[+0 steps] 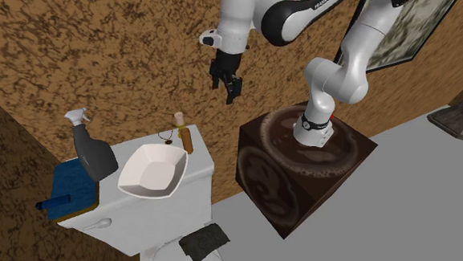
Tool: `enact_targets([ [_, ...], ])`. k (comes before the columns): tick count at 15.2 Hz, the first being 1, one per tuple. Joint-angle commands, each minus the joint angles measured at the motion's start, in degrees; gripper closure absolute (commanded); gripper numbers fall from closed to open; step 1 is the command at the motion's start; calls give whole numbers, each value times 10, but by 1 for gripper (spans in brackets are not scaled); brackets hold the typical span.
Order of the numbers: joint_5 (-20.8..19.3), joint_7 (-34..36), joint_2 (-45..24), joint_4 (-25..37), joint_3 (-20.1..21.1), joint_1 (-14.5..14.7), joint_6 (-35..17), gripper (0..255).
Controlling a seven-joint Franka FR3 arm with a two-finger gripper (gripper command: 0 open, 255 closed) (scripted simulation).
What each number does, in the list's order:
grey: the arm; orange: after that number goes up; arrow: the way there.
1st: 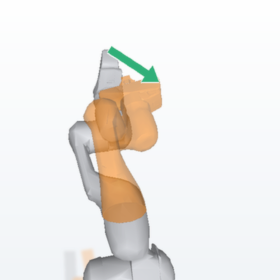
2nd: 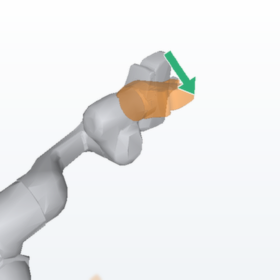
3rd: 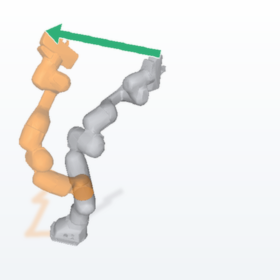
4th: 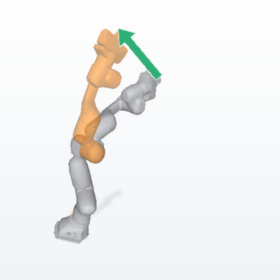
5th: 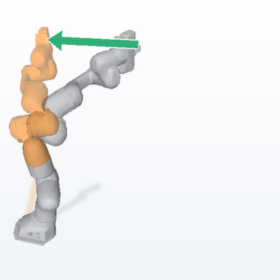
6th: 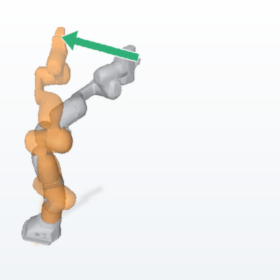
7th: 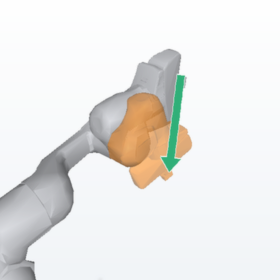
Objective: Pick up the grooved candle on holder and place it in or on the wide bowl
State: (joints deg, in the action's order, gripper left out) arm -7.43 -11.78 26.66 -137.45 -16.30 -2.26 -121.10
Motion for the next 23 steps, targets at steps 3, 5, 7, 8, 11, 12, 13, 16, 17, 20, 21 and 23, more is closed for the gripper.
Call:
enact_targets([
  [3,11,-50,-78,17,-36,6,-69,0],
  [5,24,-78,-119,30,-53,9,-99,0],
  [7,43,-110,-163,47,-70,13,-127,0],
  [8,55,-127,-185,57,-77,14,-140,0],
  [11,101,-183,-255,92,-94,15,-173,0],
  [12,118,-203,-279,105,-97,13,-182,0],
  [13,136,-223,-303,119,-98,10,-190,0],
  [16,160,-244,-333,129,-95,5,-207,0],
  [17,165,-248,-340,128,-94,4,-213,0],
  [20,182,-259,-360,128,-89,0,-231,0],
  [21,188,-263,-367,128,-87,-1,-237,0],
  [23,191,-265,-371,128,-86,-2,-240,0],
])
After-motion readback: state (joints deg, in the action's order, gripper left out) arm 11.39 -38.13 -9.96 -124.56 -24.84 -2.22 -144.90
